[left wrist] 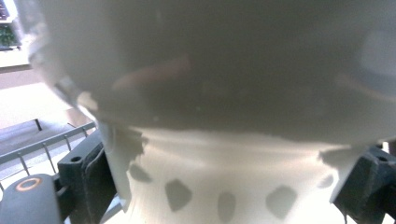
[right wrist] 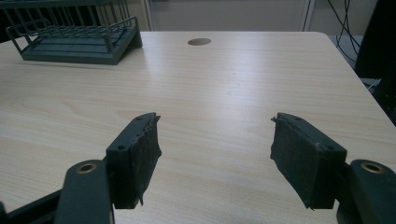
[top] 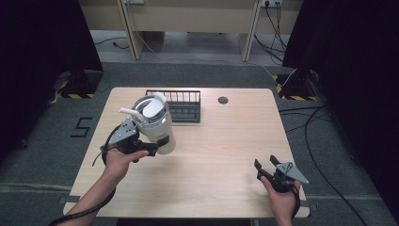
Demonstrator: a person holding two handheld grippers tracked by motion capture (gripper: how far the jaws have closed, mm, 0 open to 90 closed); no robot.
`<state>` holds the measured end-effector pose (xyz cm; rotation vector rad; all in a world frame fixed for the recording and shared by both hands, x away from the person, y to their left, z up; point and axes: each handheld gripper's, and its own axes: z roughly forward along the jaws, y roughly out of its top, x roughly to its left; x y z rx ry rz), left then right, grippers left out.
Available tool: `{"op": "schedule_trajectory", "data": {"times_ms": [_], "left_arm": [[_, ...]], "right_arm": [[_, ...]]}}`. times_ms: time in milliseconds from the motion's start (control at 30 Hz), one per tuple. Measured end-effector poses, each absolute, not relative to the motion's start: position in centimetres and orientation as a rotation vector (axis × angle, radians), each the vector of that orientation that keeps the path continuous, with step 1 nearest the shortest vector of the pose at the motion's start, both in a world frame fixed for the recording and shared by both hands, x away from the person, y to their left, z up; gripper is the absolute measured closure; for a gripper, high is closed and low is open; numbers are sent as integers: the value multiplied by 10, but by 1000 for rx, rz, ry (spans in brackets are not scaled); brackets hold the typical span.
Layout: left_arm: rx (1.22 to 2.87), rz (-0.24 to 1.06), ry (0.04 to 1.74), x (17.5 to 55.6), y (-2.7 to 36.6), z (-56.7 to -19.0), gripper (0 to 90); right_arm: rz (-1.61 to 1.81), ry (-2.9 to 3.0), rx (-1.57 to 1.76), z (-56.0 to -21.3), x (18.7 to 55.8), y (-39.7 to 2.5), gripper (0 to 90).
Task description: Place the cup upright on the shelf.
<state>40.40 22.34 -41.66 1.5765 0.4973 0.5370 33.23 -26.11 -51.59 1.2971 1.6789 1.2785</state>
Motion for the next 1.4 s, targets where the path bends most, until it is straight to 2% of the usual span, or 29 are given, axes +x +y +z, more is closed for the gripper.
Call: {"op": "schedule_trajectory", "data": {"times_ms": [100,133,1400], "left_arm": [[1576,548,503,410,223,-415,97],[1575,514,536,409,222,-415,96],[1555,600,615,470,217,-390,97]], "right_arm": [[1282,1677,1297,-516,332,-261,322],[1284,1675,1303,-516,332,-261,322],[1291,1672,1306,-516,333,-263,322]]}}
